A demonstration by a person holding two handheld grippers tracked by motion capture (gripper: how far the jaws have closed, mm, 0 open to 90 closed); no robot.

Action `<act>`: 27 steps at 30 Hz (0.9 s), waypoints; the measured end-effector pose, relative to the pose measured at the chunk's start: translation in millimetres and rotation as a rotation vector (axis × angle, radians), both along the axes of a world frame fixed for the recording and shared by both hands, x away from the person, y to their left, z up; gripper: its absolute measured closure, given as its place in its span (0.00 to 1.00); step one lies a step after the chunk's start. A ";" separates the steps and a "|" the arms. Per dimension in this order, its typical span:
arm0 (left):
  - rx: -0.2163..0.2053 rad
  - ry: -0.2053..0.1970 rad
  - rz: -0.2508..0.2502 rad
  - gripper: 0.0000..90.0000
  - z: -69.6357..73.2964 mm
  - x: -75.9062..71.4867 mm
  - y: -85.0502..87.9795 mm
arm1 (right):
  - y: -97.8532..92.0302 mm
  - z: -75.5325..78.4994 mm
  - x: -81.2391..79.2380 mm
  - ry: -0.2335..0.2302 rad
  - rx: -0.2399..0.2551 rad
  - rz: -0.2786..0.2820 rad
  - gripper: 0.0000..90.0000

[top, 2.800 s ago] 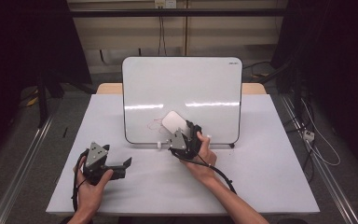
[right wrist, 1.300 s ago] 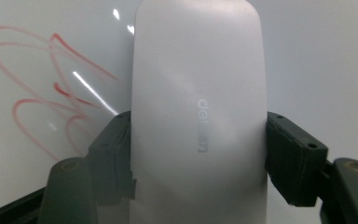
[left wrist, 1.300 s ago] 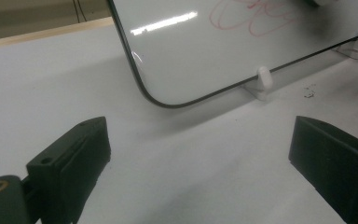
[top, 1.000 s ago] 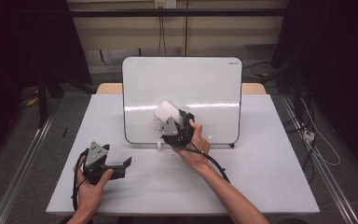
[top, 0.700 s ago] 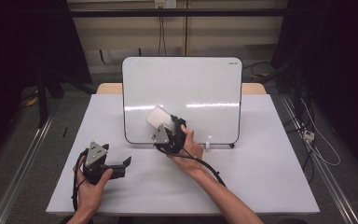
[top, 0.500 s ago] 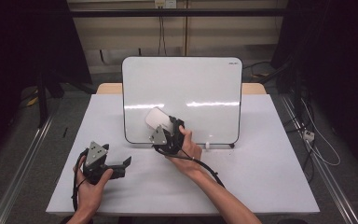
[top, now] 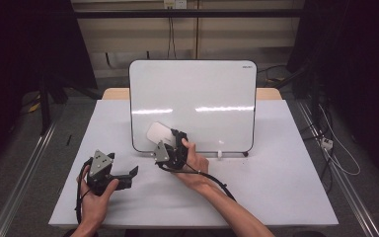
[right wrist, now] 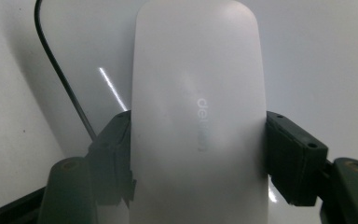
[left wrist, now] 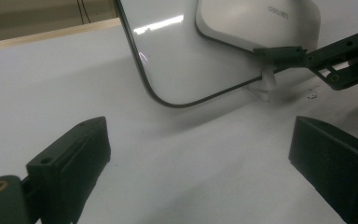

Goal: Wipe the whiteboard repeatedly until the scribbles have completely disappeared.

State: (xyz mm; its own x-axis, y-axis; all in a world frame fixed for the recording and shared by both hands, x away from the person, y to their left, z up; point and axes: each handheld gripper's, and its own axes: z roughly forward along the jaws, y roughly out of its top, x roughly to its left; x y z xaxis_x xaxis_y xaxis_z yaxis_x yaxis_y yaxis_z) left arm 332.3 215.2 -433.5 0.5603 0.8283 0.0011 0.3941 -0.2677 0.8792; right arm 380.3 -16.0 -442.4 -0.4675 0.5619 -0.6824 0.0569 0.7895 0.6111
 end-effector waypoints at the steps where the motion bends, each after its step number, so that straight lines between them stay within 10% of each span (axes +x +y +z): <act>1: -0.002 0.000 0.000 0.06 -0.1 -0.2 0.3 | -3.8 1.6 1.2 0.001 0.003 -0.005 0.35; 13: 0.001 -0.001 0.008 0.06 0.4 -1.9 1.5 | -62.4 29.0 19.7 -0.018 0.123 -0.161 0.35; 27: 0.008 0.001 0.002 0.06 0.5 -1.3 1.4 | -35.4 34.4 28.0 -0.033 0.171 -0.192 0.35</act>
State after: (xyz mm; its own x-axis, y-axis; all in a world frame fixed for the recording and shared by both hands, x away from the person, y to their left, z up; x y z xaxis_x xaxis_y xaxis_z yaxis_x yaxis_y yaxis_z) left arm 330.9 216.6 -432.9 0.5591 0.8291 0.0073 0.3953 -0.2743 0.8767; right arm 408.4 -51.4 -407.9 -0.3198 0.7470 -0.5828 0.1738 0.6509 0.7390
